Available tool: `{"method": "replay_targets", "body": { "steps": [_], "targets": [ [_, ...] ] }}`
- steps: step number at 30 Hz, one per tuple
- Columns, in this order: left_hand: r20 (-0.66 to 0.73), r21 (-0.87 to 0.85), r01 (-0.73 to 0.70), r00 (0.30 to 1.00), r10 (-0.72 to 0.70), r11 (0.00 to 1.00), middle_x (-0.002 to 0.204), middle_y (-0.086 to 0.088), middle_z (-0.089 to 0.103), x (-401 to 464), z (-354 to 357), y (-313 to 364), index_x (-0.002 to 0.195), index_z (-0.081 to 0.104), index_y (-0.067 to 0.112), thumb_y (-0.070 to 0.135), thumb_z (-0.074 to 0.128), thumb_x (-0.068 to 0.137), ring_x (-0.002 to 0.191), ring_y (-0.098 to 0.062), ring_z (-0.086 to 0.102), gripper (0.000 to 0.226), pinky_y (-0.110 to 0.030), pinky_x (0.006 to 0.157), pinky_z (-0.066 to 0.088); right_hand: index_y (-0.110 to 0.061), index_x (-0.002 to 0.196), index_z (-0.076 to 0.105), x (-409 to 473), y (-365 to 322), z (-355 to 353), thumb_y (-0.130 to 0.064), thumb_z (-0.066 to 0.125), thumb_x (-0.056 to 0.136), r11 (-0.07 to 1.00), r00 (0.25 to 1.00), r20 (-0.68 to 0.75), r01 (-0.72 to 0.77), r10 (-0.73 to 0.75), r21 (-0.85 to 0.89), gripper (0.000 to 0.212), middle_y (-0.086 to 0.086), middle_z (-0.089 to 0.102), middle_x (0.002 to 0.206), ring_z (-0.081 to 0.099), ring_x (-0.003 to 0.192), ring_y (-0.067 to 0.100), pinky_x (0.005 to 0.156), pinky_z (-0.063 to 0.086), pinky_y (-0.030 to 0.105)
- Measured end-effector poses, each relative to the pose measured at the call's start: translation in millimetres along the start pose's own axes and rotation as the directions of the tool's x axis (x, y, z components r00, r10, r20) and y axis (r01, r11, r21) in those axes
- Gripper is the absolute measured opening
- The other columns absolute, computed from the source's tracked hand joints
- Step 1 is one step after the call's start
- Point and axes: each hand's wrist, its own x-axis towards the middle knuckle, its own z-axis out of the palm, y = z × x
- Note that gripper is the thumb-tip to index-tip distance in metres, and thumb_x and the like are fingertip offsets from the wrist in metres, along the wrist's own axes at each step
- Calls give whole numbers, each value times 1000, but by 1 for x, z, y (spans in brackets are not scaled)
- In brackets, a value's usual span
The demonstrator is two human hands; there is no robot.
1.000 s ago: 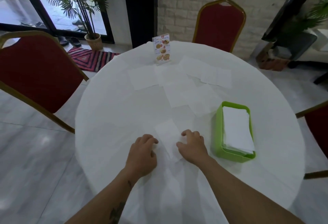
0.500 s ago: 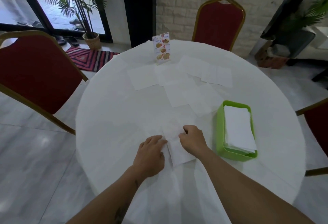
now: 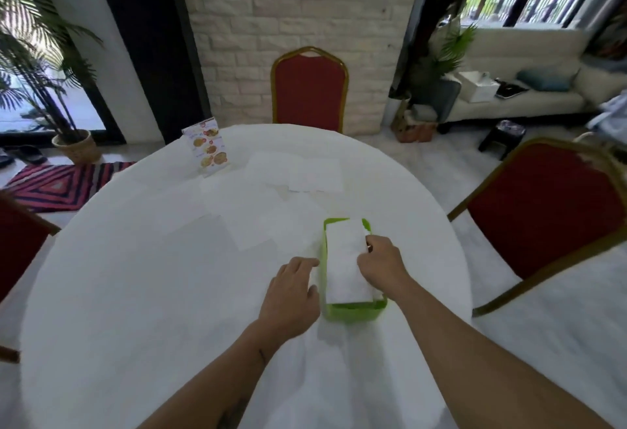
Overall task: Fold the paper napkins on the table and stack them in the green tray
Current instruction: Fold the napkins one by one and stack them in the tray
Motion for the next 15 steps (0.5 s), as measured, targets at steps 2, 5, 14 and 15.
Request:
{"method": "replay_targets", "body": {
  "steps": [2, 5, 14, 15],
  "targets": [
    [43, 27, -15, 999, 14, 1000, 138, 4, 45, 5, 6, 9, 135, 42, 23, 20, 46, 87, 121, -19, 45, 49, -38, 103, 40, -11, 79, 54, 7, 9, -6, 0, 46, 78, 999, 999, 23, -36, 36, -3, 14, 5, 59, 82, 54, 77, 26, 57, 39, 27],
    [88, 55, -6, 996, 1, 998, 140, 4, 42, 6, 18, 15, 137, 40, 23, 22, 46, 87, 120, -20, 45, 50, -38, 103, 40, -9, 122, 58, 18, 19, -6, -4, 50, 79, 1000, 1000, 15, -26, 26, 4, 44, 8, 62, 108, 58, 95, 28, 76, 47, 31],
    [75, -96, 88, 994, -81, 991, 142, 0, 44, 5, 37, 26, 142, 38, 18, 17, 50, 88, 126, -18, 47, 55, -32, 108, 38, -18, 134, 49, 13, 31, 4, -28, 50, 86, 712, 926, 109, 350, -362, -608, 49, 5, 44, 140, 42, 123, 28, 98, 36, 43],
    [67, -117, 105, 993, -98, 988, 142, -1, 46, 6, 38, 26, 141, 38, 18, 16, 51, 87, 124, -19, 48, 55, -33, 107, 39, -19, 131, 50, 10, 33, 7, -30, 49, 86, 671, 914, 187, 393, -360, -629, 46, 4, 46, 138, 43, 122, 27, 97, 34, 43]
  ]
}}
